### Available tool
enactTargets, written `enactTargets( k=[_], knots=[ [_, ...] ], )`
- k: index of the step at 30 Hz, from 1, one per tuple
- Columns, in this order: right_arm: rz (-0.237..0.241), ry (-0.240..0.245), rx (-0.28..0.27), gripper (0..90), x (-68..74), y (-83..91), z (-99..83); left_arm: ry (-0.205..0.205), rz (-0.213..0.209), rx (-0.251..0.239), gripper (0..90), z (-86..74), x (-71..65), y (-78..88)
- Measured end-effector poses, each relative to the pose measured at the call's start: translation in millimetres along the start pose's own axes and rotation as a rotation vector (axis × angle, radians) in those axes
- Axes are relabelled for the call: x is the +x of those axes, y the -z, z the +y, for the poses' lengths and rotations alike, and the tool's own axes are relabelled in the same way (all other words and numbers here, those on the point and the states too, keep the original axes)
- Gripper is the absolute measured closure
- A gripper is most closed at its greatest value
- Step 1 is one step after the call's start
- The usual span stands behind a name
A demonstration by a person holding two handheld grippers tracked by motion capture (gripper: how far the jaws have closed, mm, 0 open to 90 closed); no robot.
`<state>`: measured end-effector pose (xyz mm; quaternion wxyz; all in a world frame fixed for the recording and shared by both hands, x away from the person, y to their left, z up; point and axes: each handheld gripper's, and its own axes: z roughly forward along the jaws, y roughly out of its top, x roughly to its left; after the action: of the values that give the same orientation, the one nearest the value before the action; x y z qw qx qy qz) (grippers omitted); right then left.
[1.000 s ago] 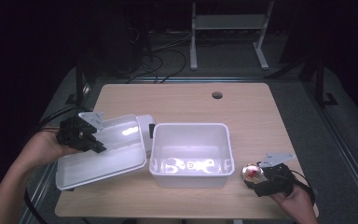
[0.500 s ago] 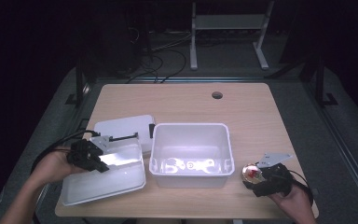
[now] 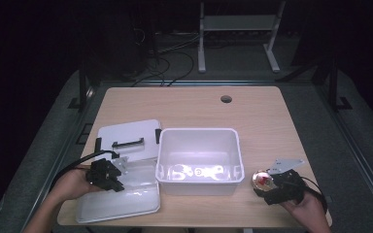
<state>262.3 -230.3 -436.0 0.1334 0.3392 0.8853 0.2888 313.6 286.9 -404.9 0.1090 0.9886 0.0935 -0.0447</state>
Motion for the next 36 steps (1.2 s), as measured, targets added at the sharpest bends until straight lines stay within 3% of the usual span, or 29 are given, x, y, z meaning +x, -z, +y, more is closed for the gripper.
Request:
enactTargets(
  k=[11, 19, 21, 29, 36],
  knots=[
    [0.002, 0.037, 0.083, 16.1, 1.0, -3.9, 3.9, -0.002, 0.005, -0.009, 88.3, -1.2, 7.5, -8.8],
    [0.01, 0.068, 0.158, 14.8, -3.9, -4.3, 13.6, 0.011, 0.03, -0.048, 67.6, 1.7, 4.2, 2.3],
    [0.006, 0.085, 0.19, 14.5, -5.1, -5.2, 16.8, 0.016, 0.04, -0.078, 61.9, 3.8, 2.2, 5.9],
    [0.02, 0.126, 0.297, 14.0, -10.8, -15.1, 30.1, 0.031, 0.063, -0.118, 48.4, 4.7, -0.7, 6.5],
    [0.036, 0.156, 0.37, 15.0, -15.2, -27.6, 34.4, 0.048, 0.119, -0.18, 39.2, 8.4, -5.2, 11.6]
  ],
)
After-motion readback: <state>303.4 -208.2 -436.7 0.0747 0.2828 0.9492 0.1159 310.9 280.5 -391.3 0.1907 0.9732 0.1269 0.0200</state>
